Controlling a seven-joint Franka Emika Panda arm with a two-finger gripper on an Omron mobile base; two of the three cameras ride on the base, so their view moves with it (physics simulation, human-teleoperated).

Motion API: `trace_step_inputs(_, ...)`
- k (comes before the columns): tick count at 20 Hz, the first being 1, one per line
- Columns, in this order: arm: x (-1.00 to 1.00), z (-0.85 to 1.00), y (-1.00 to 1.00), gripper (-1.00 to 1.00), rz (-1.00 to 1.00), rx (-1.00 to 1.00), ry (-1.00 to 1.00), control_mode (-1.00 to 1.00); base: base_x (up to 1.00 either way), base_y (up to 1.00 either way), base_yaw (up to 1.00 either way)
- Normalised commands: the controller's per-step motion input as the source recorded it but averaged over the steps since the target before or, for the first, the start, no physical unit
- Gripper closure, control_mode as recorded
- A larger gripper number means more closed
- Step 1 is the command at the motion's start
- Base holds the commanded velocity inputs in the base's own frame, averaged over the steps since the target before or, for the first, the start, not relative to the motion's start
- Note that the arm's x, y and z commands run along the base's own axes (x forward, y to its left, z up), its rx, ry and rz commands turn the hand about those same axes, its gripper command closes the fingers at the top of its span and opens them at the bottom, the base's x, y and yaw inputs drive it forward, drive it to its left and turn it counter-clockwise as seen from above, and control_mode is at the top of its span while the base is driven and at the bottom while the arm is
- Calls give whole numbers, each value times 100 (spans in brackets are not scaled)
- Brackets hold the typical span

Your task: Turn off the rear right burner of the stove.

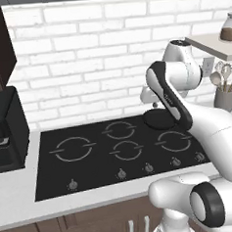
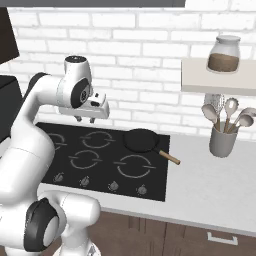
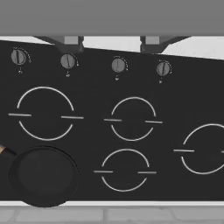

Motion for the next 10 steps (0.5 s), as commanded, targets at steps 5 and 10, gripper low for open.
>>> trace_step_inputs(5, -10, -31, 0, -100, 0, -3, 3, -100, 0, 0, 0)
trace_step_inputs(10, -22, -63, 0, -100, 0, -6, 19, -100, 0, 0, 0)
